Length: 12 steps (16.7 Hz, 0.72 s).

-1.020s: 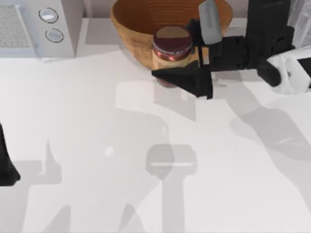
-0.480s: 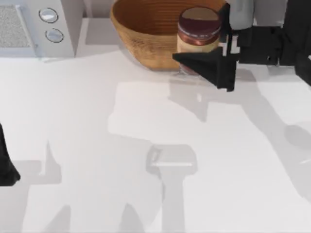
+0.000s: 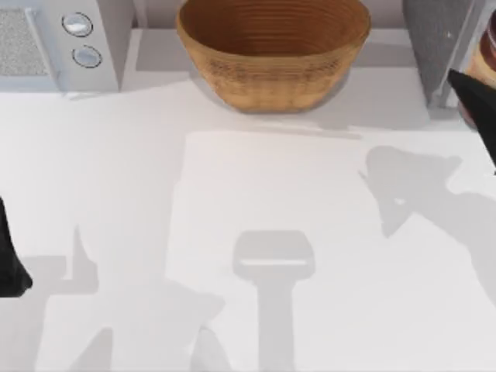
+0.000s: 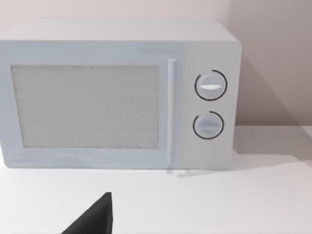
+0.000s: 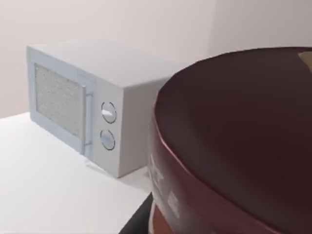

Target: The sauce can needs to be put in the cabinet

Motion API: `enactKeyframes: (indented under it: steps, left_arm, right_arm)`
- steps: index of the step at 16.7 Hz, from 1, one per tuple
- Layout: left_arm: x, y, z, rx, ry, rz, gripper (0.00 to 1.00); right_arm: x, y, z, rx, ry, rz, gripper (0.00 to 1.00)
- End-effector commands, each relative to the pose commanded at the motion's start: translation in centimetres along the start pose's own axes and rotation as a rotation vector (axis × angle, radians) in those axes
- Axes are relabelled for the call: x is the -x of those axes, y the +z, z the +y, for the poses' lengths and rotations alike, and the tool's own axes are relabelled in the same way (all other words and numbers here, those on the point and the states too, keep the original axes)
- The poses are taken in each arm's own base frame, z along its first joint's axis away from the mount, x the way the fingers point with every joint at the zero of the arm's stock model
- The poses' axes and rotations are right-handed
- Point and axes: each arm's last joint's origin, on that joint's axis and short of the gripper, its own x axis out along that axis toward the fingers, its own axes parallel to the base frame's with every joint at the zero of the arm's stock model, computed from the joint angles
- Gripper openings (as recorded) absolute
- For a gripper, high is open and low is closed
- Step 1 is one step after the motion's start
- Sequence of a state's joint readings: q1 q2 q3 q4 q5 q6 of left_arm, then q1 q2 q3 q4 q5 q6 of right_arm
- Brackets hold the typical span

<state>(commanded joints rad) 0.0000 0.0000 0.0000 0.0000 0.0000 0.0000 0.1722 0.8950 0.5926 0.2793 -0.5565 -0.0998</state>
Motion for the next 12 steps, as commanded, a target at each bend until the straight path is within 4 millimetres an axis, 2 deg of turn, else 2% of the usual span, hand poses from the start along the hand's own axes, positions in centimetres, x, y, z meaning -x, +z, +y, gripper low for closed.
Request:
enactKeyframes:
  steps: [2,5,9,12]
  left_arm:
    - [0.0,0.0,0.0,0.000,0.000,0.000,1.00]
    - [0.0,0.0,0.0,0.000,0.000,0.000,1.00]
    - [0.0,0.0,0.0,0.000,0.000,0.000,1.00]
    - [0.0,0.0,0.0,0.000,0.000,0.000,1.00]
  right_arm:
    - [4.1,-1.2,1.5,0.000,-0.170,-0.031,0.00]
    - [8.0,-5.0,3.1,-0.025,-0.401,-0.044,0.00]
    - [9.9,-10.3,3.7,-0.077,-0.638,-0.014,0.00]
    - [10.2,-12.5,3.7,-0.101,-0.727,0.009,0.00]
